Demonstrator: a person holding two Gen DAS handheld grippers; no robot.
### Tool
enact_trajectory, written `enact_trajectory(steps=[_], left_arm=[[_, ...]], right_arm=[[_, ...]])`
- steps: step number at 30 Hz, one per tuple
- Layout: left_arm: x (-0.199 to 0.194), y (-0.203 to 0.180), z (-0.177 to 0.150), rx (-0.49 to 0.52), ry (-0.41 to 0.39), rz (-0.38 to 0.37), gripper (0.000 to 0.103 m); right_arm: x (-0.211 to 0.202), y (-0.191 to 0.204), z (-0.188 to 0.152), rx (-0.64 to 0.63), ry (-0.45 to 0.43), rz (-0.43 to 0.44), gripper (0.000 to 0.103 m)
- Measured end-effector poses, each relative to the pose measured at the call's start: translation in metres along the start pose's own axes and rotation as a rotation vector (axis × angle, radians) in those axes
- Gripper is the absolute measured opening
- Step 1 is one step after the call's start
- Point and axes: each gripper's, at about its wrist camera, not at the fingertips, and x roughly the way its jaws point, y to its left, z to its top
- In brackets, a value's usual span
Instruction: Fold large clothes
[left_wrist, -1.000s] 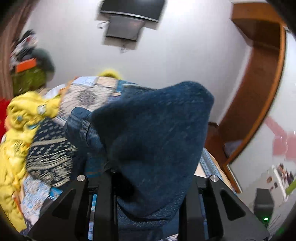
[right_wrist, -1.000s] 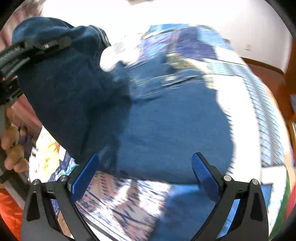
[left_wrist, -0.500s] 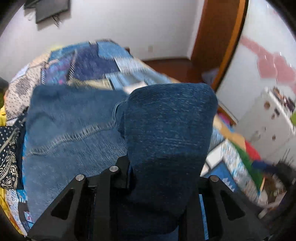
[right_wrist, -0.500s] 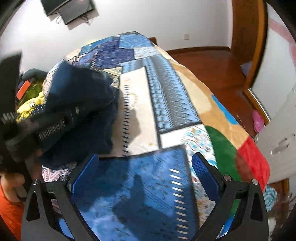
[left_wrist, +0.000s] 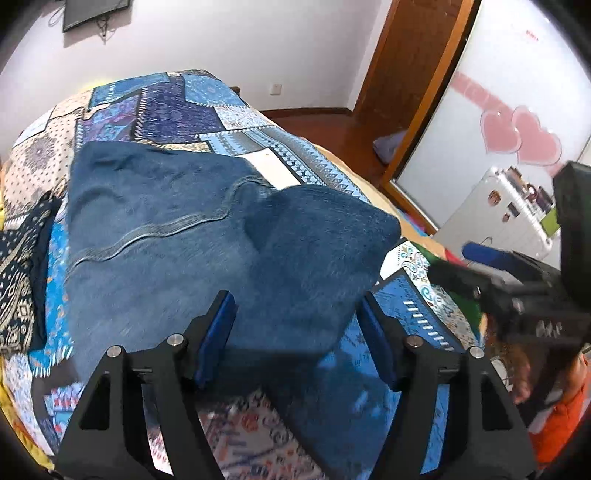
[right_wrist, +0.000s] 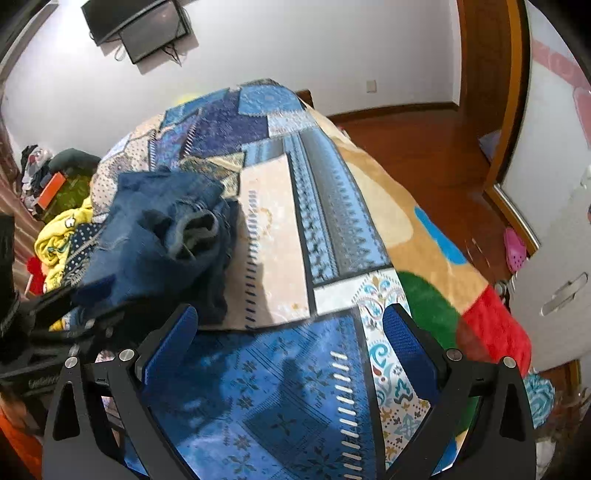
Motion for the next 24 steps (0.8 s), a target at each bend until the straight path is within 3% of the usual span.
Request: enact_trajectory(steps=[4,6,9,15,17,24], left_arm=[[-0.032,0.016,-0.006,-0.037,-0.061,0.042,0.07],[-0.045,0.032,-0.007,-0.056,-0.101,0.093,0.08],[-0.056,0.062,-0.01,-0.105,-0.144,0.211,0.086],[-0.043,0.105,-0.036,-0.186,-0.066,0.316,0.086],[-0.033,0.109,-0.045,-0.184,-0.042,0.316,0.088],[-0.023,0.118,-0.063,-0.228,-0.065,0.249,0.091]], right_arm=[[-0.006,0.016,0.011,-0.032,-0.041,0.036,0.1],[-0.005,0.026,0.015,-0.052,-0.056,0.047,0.1],[0.002,0.04,0.02,-0.083,-0.061,0.076,0.1],[0.041,0.053,0.019,-0.125,0.017,0.088,0.1],[0.056,0.048,0.015,-0.135,0.052,0.051,0.1],[0.078,0.008,-0.001,-0.032,0.168,0.127,0.101]])
